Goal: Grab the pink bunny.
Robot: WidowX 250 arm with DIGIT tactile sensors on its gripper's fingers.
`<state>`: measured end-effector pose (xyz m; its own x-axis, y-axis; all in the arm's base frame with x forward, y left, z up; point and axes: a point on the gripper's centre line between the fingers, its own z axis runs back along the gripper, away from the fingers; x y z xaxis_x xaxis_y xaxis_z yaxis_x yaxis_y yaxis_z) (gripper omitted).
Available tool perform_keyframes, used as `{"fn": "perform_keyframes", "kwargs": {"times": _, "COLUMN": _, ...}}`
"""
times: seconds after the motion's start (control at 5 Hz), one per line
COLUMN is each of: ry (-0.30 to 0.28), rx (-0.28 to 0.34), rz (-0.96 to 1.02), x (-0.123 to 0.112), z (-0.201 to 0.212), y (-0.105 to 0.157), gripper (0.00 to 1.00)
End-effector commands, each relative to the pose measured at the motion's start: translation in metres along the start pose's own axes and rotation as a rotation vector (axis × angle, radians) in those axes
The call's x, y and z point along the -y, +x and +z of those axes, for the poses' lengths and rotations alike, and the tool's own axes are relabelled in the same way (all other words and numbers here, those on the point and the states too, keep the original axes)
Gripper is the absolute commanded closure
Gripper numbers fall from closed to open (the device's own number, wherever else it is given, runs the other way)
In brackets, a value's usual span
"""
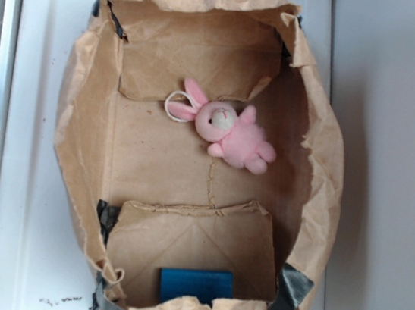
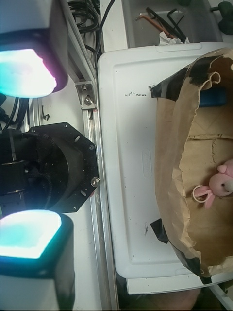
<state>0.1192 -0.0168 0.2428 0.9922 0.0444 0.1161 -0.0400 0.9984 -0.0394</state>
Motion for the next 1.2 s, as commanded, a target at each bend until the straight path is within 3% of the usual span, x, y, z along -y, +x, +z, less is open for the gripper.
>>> {"fn": "perform_keyframes", "kwargs": {"times": 0.0, "ry": 0.0, "rx": 0.0, "rz": 0.0, "x": 0.0, "z": 0.0, "y": 0.0, "gripper": 0.0}}
{"fn": "perform_keyframes", "kwargs": {"times": 0.2, "ry": 0.0, "rx": 0.0, "rz": 0.0, "x": 0.0, "z": 0.0, "y": 0.0, "gripper": 0.0}}
{"fn": "perform_keyframes", "kwargs": {"times": 0.4, "ry": 0.033, "rx": 0.027, "rz": 0.052, "x": -0.016, "z": -0.009, "y": 0.05, "gripper": 0.0}}
{"fn": "perform_keyframes", "kwargs": {"times": 1.0, "ry": 0.026, "rx": 0.071, "rz": -0.078, "x": -0.06, "z": -0.041, "y": 0.117, "gripper": 0.0}}
